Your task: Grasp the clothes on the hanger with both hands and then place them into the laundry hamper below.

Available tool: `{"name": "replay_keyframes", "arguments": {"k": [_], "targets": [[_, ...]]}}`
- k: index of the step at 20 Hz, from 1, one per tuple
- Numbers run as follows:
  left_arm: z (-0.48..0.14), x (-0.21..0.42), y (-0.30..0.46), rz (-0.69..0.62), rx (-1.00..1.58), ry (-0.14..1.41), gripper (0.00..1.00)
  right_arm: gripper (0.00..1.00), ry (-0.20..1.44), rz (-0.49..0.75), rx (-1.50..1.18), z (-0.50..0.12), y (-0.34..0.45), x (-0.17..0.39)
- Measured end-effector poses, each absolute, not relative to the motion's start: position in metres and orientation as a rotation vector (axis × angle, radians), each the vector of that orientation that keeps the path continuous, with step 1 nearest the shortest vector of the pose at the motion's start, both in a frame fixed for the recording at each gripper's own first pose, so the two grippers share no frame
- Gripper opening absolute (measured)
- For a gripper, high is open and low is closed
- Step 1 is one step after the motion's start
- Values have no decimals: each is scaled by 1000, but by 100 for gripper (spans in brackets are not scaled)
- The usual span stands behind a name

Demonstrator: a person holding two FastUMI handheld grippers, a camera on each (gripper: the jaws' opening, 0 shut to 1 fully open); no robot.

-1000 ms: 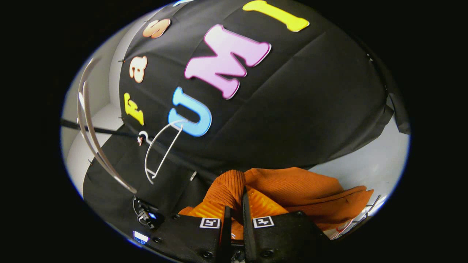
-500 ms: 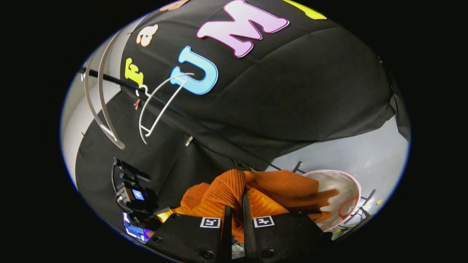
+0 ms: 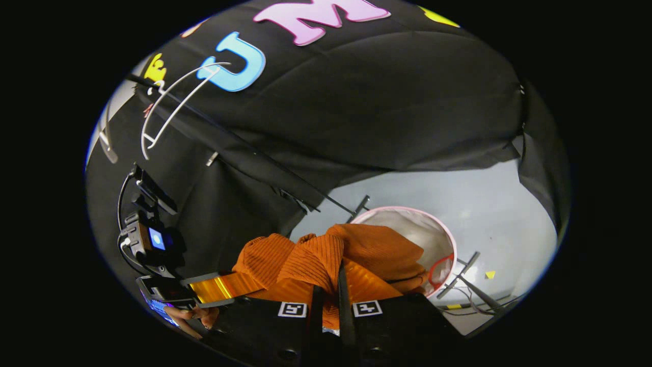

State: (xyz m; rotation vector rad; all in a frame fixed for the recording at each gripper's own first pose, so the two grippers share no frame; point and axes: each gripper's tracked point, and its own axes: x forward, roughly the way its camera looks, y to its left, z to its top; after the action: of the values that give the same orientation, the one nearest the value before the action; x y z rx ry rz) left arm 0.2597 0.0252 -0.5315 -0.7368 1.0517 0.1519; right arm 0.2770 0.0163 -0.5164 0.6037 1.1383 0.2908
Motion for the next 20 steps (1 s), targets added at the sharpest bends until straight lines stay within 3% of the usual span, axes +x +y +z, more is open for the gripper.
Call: {"name": "replay_keyframes", "arguments": {"k": [5, 6, 7, 8, 9, 10, 11, 15, 19, 20], "targets": [[-544, 249, 27, 234, -823, 1128, 7, 18, 1202, 233, 595, -524, 9, 265], [-548, 243, 31, 255, -818, 1145, 7, 24, 1216, 229, 590, -528, 11, 263], [-552, 237, 35, 270, -805, 1161, 7, 12, 1224, 232, 594, -531, 13, 261], [-555, 229, 42, 290, -780, 1178, 9, 36, 1225, 237, 612, -528, 9, 259], [-560, 223, 47, 317, -744, 1201, 22, 57, 1220, 235, 638, -524, 8, 260], [-572, 214, 44, 319, -710, 1234, 17, 79, 1211, 233, 660, -521, 5, 259], [-581, 207, 42, 323, -680, 1269, 35, 100, 1209, 225, 663, -524, 7, 262], [-575, 198, 38, 324, -685, 1288, 99, 99, 1213, 198, 618, -531, -7, 260], [-567, 204, 43, 327, -688, 1271, 92, 99, 1216, 177, 650, -531, -10, 255], [-565, 204, 44, 326, -685, 1264, 96, 99, 1216, 174, 649, -531, -12, 253]]}}
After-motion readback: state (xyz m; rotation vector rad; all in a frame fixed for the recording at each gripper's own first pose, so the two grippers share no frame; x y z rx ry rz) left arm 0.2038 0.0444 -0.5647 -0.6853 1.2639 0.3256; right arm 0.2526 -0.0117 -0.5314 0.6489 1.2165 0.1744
